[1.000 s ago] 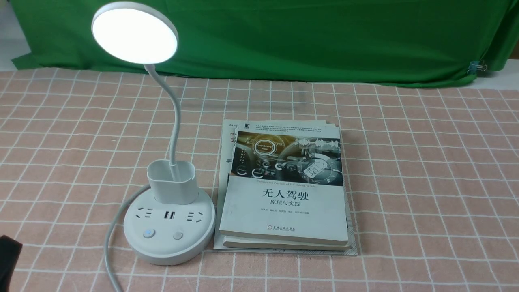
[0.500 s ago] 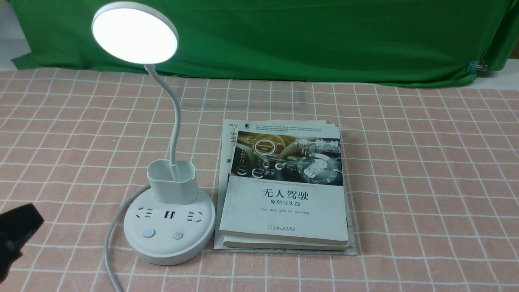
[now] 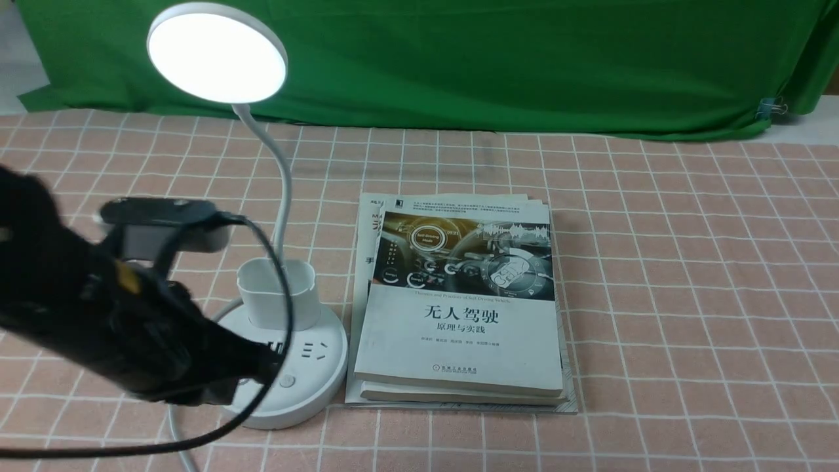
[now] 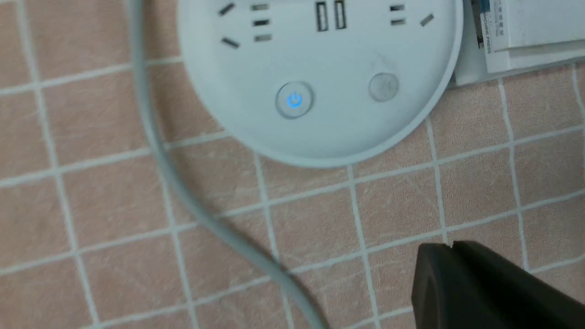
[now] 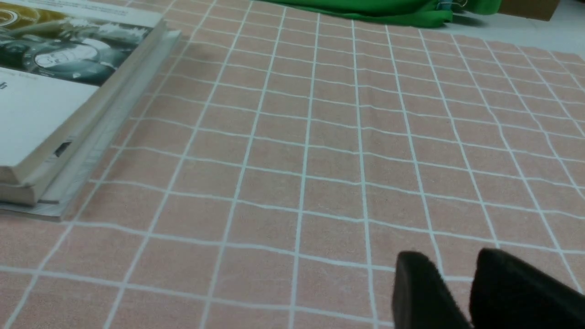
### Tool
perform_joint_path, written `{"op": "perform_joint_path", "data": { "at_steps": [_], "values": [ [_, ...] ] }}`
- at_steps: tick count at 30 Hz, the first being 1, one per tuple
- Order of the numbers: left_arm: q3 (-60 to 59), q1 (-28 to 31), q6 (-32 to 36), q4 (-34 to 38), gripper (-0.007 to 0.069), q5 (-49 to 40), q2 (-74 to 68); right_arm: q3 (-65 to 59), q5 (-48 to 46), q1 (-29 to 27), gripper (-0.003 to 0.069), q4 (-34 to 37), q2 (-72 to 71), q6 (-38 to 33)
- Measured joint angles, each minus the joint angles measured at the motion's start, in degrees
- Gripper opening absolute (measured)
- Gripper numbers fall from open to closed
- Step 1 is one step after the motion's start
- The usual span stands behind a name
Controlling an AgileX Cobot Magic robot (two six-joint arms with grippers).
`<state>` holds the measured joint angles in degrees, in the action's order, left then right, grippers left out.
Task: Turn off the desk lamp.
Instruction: Use the left arm to press the button switch on the lamp holder
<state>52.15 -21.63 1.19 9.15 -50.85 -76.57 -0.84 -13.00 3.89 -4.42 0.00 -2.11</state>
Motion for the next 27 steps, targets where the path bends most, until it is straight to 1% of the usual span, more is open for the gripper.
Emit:
{"op": "perform_joint_path", "data": {
  "at_steps": [3,6,9,14,23,27],
  "values": [
    [4.8,-2.8,-0.2,-0.4,0.0004,-1.6,-8.5,0.0,0.0,0.0,0.024,0.0,0.0,0.0],
    [8.3,-3.5,-0.1,-0.8,0.0004,-2.5,-14.2,0.0,0.0,0.0,0.024,0.0,0.0,0.0],
    [10.7,-3.5,-0.1,-2.6,0.0004,-1.9,-17.8,0.0,0.0,0.0,0.024,0.0,0.0,0.0],
    [12.3,-3.4,-1.9,-5.3,0.0004,-0.2,-20.4,0.0,0.0,0.0,0.024,0.0,0.0,0.0],
    [13.2,-1.8,-2.2,-6.0,0.0004,0.9,-25.0,0.0,0.0,0.0,0.024,0.0,0.0,0.0],
    [13.9,-1.4,-2.1,-4.8,0.0004,0.9,-25.8,0.0,0.0,0.0,0.024,0.0,0.0,0.0]
  ]
}}
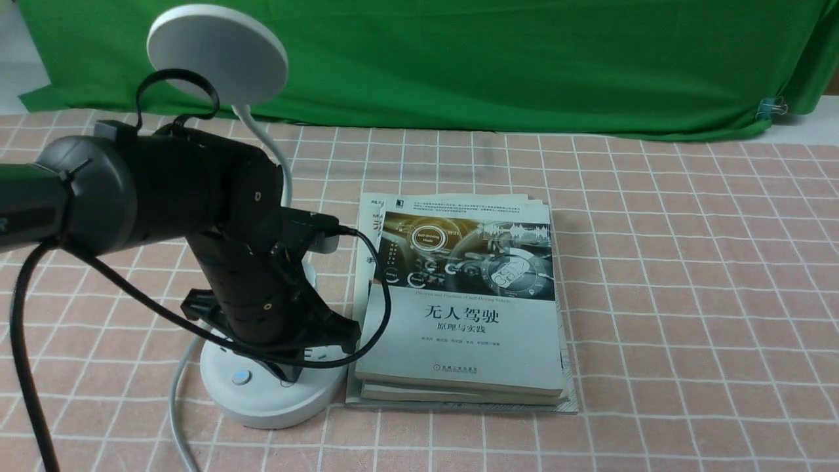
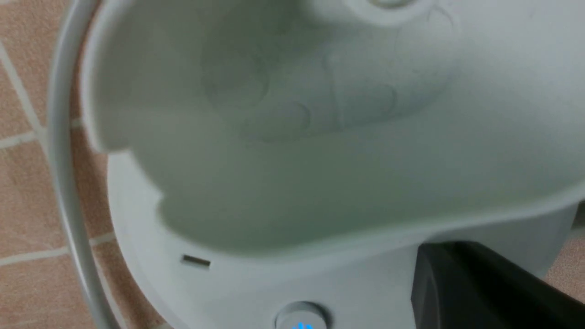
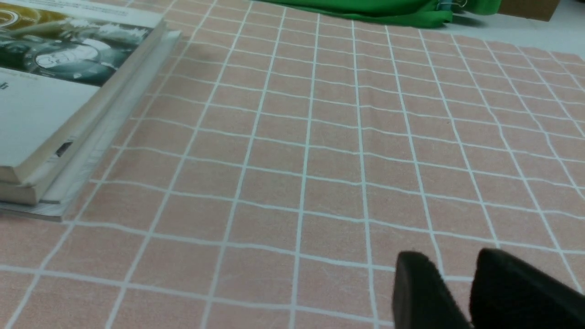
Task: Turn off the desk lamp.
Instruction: Use the left arm to press the button switch on the lamp holder
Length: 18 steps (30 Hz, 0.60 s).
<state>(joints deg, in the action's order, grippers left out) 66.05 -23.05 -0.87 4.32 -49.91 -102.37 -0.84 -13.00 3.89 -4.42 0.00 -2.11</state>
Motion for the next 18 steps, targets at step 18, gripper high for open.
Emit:
{"op": "perform_joint_path", "data": {
  "at_steps": [18],
  "values": [
    [-1.2,0.0,-0.1,0.2,0.0004,0.2,6.1,0.0,0.0,0.0,0.024,0.0,0.0,0.0]
  ]
}}
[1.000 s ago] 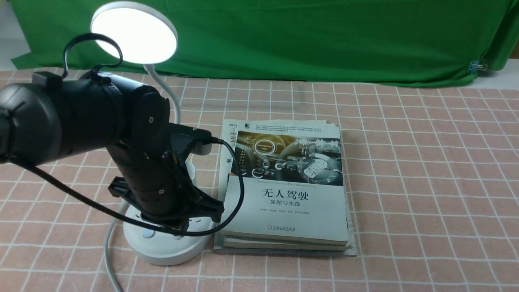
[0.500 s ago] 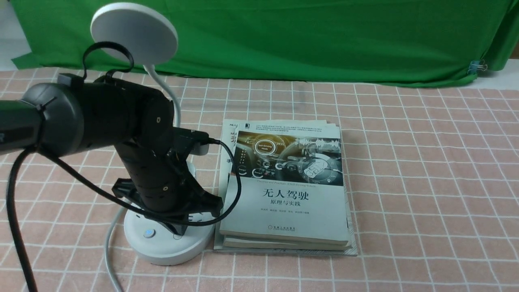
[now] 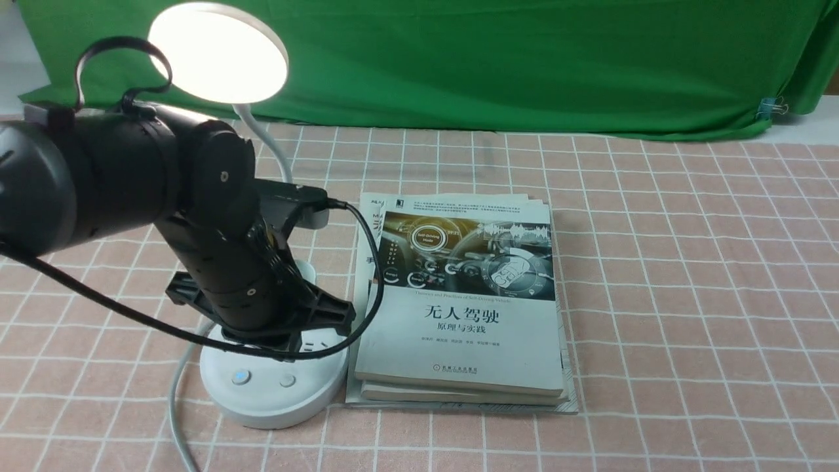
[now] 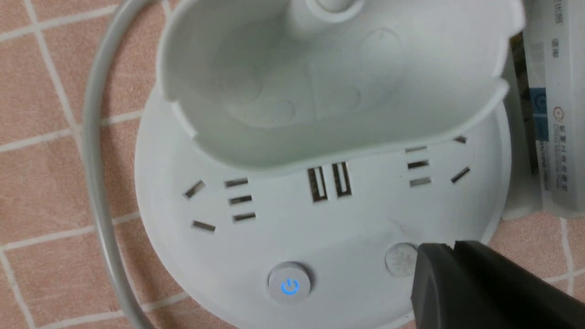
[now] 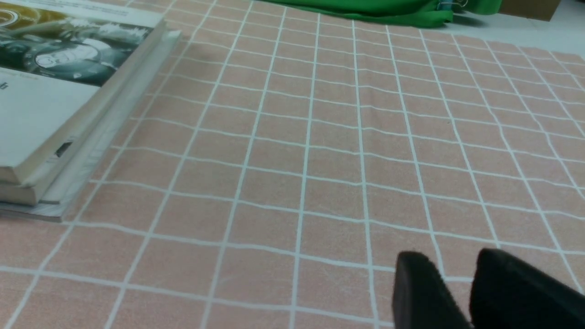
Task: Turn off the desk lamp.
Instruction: Use the left arm to press the button switch on the lamp holder
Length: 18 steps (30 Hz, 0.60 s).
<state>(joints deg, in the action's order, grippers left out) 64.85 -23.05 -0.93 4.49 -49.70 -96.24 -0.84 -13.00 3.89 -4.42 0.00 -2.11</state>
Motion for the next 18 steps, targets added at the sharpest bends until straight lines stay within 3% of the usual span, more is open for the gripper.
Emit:
{"op": "perform_joint_path", "data": {
  "at_steps": [18],
  "values": [
    [-0.1,0.0,0.2,0.6,0.0004,-0.3,-2.4,0.0,0.0,0.0,0.024,0.0,0.0,0.0]
  ]
}}
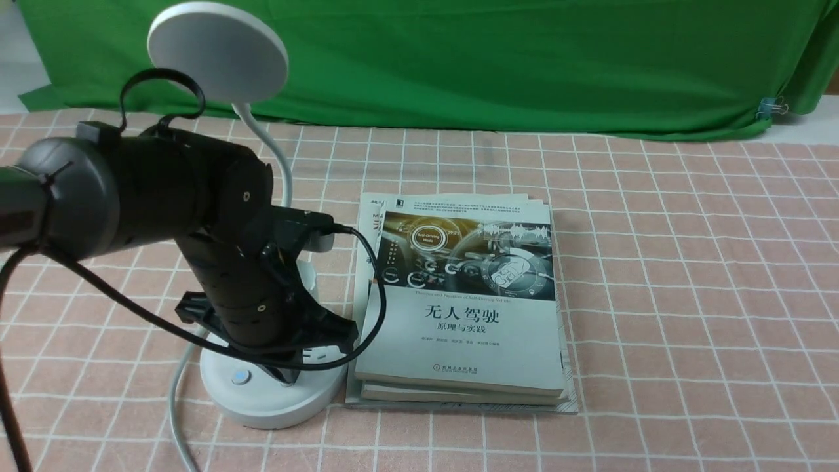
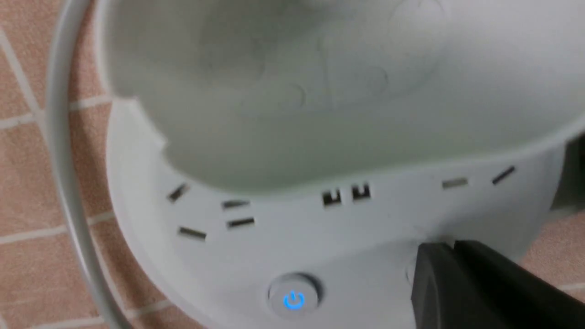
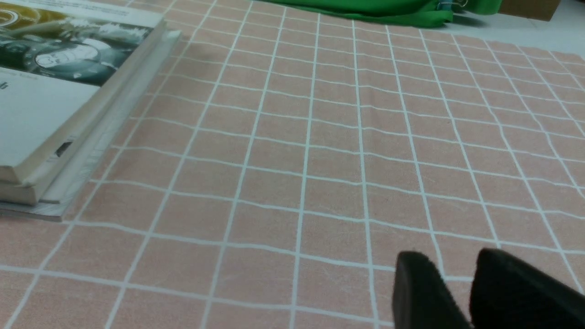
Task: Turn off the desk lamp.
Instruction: Use the left arm to press the button switch on the lamp holder
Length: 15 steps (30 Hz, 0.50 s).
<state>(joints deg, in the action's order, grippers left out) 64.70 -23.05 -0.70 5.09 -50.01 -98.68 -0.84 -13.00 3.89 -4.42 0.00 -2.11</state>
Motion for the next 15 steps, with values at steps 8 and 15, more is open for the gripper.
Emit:
{"op": "perform_joint_path", "data": {
  "at_steps": [8,15],
  "values": [
    [0.0,-1.3,-0.4,0.1,0.0004,-2.1,6.2,0.0,0.0,0.0,0.024,0.0,0.0,0.0],
    [-5.2,-1.6,-0.2,0.3,0.0004,-1.2,11.8,0.0,0.0,0.0,0.024,0.0,0.0,0.0]
  ]
}}
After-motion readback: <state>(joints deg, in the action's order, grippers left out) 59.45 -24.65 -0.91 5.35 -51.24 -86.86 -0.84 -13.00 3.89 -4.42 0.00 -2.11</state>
